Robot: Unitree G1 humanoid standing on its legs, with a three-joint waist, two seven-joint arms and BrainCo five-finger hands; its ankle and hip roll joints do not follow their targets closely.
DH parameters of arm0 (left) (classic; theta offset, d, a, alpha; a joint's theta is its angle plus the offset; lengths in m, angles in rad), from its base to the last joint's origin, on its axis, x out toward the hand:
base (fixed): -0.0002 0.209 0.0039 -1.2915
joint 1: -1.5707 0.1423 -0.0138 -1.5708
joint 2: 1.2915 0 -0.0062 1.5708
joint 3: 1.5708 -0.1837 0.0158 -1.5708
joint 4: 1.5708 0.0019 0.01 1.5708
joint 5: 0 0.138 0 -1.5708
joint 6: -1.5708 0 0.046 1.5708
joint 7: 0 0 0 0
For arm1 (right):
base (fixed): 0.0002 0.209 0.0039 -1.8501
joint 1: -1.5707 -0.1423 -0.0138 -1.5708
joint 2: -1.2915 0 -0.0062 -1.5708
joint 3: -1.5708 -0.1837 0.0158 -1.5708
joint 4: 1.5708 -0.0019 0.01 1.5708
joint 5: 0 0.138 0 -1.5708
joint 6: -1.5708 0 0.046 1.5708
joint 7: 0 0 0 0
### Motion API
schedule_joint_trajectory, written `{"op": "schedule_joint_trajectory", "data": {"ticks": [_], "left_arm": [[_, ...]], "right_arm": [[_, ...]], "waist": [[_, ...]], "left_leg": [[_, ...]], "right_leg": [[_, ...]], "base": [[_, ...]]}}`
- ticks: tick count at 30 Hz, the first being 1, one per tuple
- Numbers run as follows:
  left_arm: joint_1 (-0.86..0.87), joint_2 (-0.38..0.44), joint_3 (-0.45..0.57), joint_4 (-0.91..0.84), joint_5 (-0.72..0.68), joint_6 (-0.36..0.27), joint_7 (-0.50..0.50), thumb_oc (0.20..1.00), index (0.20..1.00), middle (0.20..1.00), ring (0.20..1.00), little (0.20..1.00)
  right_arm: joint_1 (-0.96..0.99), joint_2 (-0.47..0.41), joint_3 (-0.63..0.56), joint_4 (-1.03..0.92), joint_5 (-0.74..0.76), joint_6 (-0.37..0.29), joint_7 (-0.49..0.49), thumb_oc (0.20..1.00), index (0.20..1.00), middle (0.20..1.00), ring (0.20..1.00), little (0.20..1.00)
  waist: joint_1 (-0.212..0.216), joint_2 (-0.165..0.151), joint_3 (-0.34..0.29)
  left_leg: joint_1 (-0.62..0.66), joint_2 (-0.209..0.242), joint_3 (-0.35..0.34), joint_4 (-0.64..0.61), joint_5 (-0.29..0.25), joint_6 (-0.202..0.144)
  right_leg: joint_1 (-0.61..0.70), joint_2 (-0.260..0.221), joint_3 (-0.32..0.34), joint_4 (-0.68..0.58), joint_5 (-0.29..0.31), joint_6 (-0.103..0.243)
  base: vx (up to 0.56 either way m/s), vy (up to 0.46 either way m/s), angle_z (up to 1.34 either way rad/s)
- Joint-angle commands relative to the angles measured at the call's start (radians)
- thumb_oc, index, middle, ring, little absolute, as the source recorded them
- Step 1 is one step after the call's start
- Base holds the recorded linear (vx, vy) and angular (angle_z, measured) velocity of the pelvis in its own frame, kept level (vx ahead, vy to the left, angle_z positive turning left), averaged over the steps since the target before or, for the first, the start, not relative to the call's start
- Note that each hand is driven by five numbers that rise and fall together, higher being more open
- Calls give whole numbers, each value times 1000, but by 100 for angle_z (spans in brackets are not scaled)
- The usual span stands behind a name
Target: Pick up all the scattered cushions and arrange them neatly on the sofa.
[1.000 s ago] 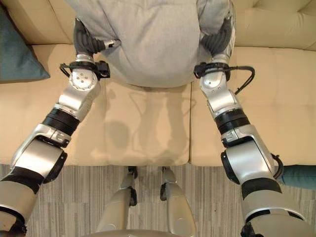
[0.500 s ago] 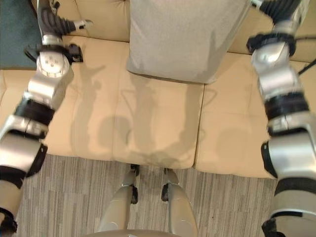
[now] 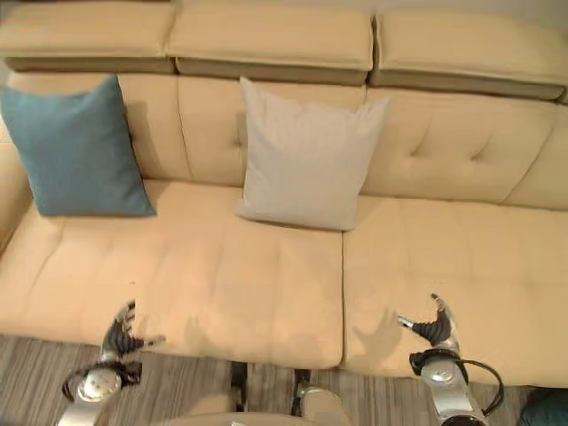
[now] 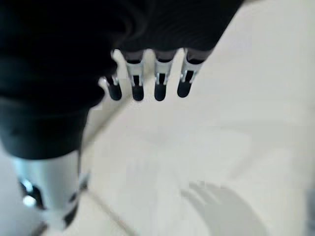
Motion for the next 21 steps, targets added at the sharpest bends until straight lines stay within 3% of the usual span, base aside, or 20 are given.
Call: {"op": "schedule_joint_trajectory", "data": {"ticks": [1, 5, 9, 11, 12, 13, 17, 21], "left_arm": [[-140, -19, 26, 101, 64, 9, -26, 1000, 1000, 1000, 1000, 1000], [-137, -64, 34, 336, 99, 26, -22, 1000, 1000, 1000, 1000, 1000], [-153, -81, 27, 427, 122, 31, -11, 1000, 1000, 1000, 1000, 1000], [-179, -104, 15, 479, 130, 29, -16, 1000, 1000, 1000, 1000, 1000], [-180, -105, 15, 479, 130, 28, -16, 1000, 1000, 1000, 1000, 1000], [-188, -109, 1, 487, 143, 27, -24, 1000, 1000, 1000, 1000, 1000], [-201, -123, -17, 482, 139, 30, -28, 1000, 1000, 1000, 1000, 1000], [-229, -130, -34, 478, 114, 32, -25, 1000, 1000, 1000, 1000, 1000]], "right_arm": [[-88, -1, 14, 20, -55, -17, 26, 1000, 1000, 1000, 1000, 1000], [-83, 40, 87, 184, -87, -13, 37, 1000, 1000, 1000, 1000, 1000], [-91, 63, 119, 293, -82, -4, 49, 1000, 1000, 1000, 1000, 1000], [-117, 74, 133, 375, -69, 5, 50, 1000, 1000, 1000, 1000, 1000], [-117, 74, 133, 376, -69, 5, 50, 1000, 1000, 1000, 1000, 1000], [-124, 76, 136, 406, -73, 9, 55, 1000, 1000, 1000, 1000, 1000], [-137, 77, 144, 436, -80, 21, 56, 1000, 1000, 1000, 1000, 1000], [-169, 99, 169, 467, -89, 47, 62, 1000, 1000, 1000, 1000, 1000]], "waist": [[15, -60, 14], [21, -73, 15], [25, -86, 34], [33, -101, 52], [32, -100, 52], [23, -100, 44], [4, -80, 30], [9, -88, 54]], "left_leg": [[53, 16, 38, 8, -38, -44], [94, 35, 46, 55, -58, -51], [81, 33, 39, 167, -105, -46], [58, -46, -29, 288, -197, -29], [55, -45, -30, 293, -200, -28], [62, -75, -42, 310, -228, -15], [105, -106, -65, 249, -240, 1], [108, -141, -105, 163, -193, 35]], "right_leg": [[63, -48, -7, 4, -44, 102], [132, -31, -2, 4, -71, 85], [162, -29, -1, 4, -75, 76], [153, -51, 5, 4, -61, 72], [154, -50, 3, 4, -61, 72], [143, -52, 8, 5, -50, 71], [93, -40, 24, 18, -19, 77], [-17, -57, 28, 127, 10, 103]], "base": [[-50, -68, 2], [-26, -72, 4], [-78, -71, 2], [-215, -4, -6], [-157, 33, -4], [-100, 63, -10], [-127, 117, -4], [-235, 109, -15]]}}
